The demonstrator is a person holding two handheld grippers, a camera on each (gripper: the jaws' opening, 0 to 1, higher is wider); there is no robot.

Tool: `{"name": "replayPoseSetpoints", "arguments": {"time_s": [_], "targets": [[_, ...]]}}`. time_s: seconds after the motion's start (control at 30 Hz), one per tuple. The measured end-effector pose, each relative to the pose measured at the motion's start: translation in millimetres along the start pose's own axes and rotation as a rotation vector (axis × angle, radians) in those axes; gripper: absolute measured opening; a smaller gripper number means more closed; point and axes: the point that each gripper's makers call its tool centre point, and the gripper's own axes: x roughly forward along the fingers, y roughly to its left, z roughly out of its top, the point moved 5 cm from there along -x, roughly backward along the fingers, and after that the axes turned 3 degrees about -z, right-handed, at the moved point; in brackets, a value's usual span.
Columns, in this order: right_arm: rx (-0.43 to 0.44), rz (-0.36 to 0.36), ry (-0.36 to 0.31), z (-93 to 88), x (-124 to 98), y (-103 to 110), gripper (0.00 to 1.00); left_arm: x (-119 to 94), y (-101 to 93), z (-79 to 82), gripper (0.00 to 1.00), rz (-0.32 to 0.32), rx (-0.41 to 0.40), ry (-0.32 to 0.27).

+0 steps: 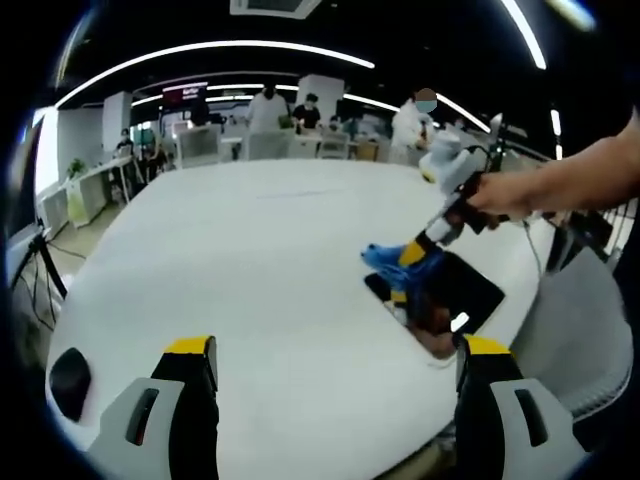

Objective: Wipe the mirror surface with the cleaning cloth until all visible marks leave the cleaned area.

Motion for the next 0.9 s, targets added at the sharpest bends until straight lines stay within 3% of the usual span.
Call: {"name": "replayPoseSetpoints", "arguments": {"time_s": [0.1,0.47,0.57,0.9], "targets": [[-0.024,-0.017,-0.043,-2.5,-1,2,0.0,-1,-0.8,-1.7,1.0,0.001,0.002,0.002],[-0.006,-0.023,-0.056,-21.6,-8,15,0.0,3,-9.3,-2.4,1.0,-0.002,0.014,-0.003],[0.017,0.01,-0.026,-36.1,-13,25,0.0,2,-8.4,-2.1,1.0,0.001,-0.002,-0.016],[-0.004,0.056,-0.019,-70.8,-25,46,0.0,3,-8.6,-2.0,1.0,0.008,-0.006,-0.016]]}}
